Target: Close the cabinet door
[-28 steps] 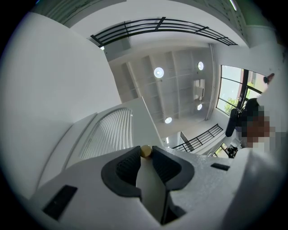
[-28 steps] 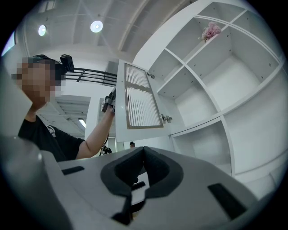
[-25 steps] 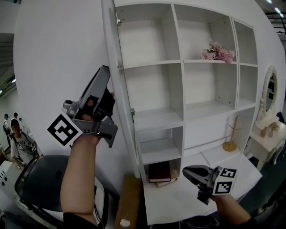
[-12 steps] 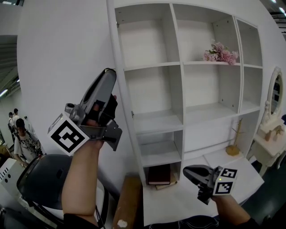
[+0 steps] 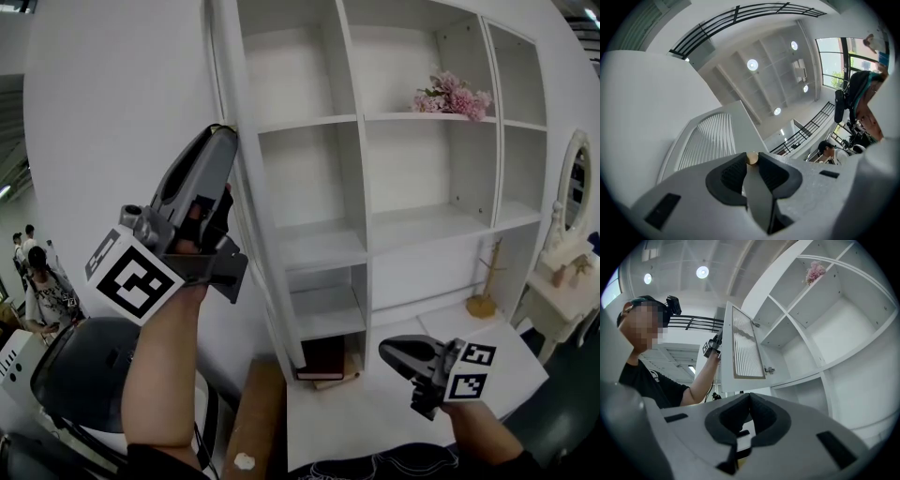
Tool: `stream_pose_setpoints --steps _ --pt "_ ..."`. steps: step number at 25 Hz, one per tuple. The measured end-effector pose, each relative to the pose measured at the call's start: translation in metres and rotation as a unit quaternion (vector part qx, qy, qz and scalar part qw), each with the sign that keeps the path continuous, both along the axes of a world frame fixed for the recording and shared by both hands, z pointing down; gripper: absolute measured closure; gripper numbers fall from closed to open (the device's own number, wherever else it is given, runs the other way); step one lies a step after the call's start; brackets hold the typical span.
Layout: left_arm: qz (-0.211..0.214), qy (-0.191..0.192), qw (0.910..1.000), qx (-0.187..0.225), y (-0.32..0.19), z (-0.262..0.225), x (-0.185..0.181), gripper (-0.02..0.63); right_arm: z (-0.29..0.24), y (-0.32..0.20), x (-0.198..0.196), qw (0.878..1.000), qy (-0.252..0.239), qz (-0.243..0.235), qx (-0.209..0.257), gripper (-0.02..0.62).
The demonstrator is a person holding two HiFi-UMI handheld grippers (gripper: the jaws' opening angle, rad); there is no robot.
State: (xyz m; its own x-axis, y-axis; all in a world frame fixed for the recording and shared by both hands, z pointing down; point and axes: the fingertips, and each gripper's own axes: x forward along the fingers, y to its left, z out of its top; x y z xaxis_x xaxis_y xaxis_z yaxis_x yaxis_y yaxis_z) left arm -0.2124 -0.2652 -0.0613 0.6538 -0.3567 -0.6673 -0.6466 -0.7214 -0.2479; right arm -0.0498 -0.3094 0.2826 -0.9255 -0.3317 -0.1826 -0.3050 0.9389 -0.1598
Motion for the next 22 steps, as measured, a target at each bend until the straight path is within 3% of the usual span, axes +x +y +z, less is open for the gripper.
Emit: stream_pose_setpoints --steps 11,22 --pt "-0.064 -0.019 0.9976 0.019 -0.022 0.001 0.04 0.526 0.001 -0.012 0.037 1.0 -0.008 0.008 0.0 0.589" --pt "-0.157 -0.057 0.9852 0.039 -0.054 0.003 0.079 0.528 0.002 -0.026 0.075 1.0 -0.013 0.022 0.0 0.589"
